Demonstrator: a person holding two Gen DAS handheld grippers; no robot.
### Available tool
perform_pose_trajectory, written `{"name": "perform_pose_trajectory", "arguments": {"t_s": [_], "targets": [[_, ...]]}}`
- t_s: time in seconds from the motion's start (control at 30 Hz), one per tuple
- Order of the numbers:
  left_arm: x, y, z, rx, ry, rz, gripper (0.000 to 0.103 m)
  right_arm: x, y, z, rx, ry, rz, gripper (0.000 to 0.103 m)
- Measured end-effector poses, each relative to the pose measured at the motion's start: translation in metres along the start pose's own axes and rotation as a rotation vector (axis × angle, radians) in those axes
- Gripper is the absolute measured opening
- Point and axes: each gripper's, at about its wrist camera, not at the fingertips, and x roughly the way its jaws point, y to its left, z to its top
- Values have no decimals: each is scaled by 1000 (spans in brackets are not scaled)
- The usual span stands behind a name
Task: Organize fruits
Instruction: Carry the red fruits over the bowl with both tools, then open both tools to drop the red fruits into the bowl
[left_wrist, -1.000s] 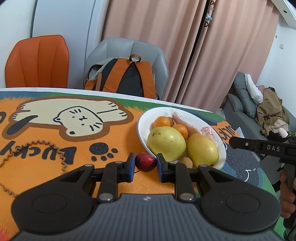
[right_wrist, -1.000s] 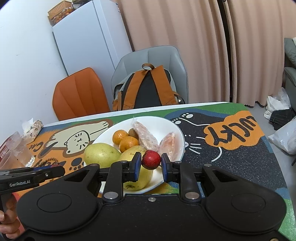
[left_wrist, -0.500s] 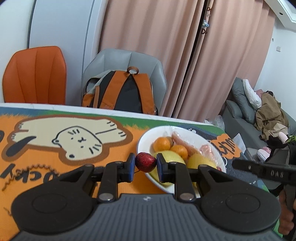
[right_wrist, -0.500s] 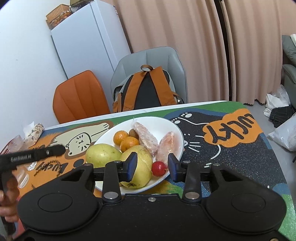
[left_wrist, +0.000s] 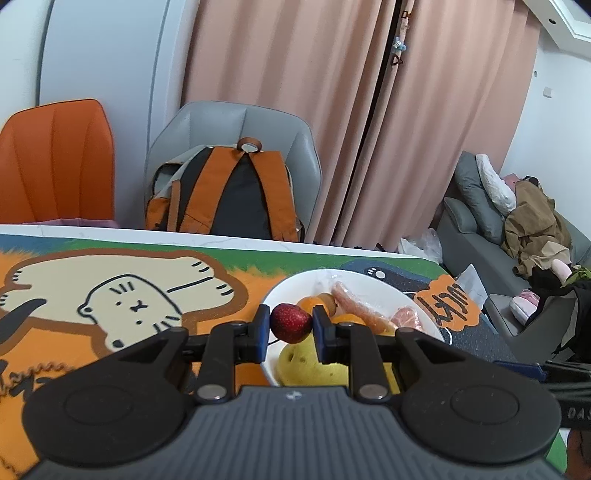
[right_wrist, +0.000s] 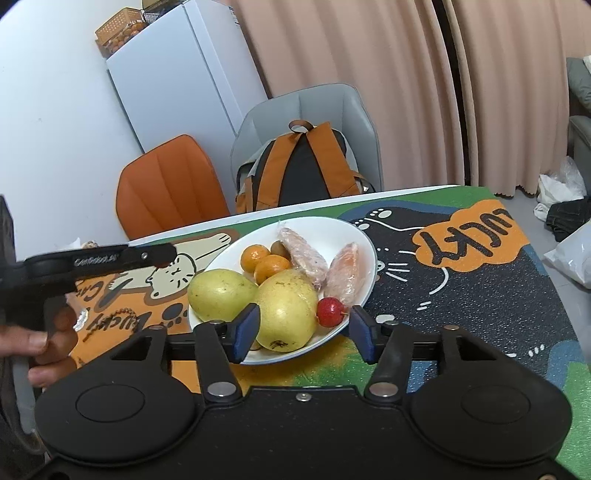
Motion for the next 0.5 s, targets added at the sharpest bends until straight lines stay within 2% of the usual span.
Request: {"name": "perform_pose_trajectory", "arguments": {"t_s": [0.5], "targets": [[43,-10,11,19,25,-17,23,9,-14,-6,32,12,-19,56]]}}
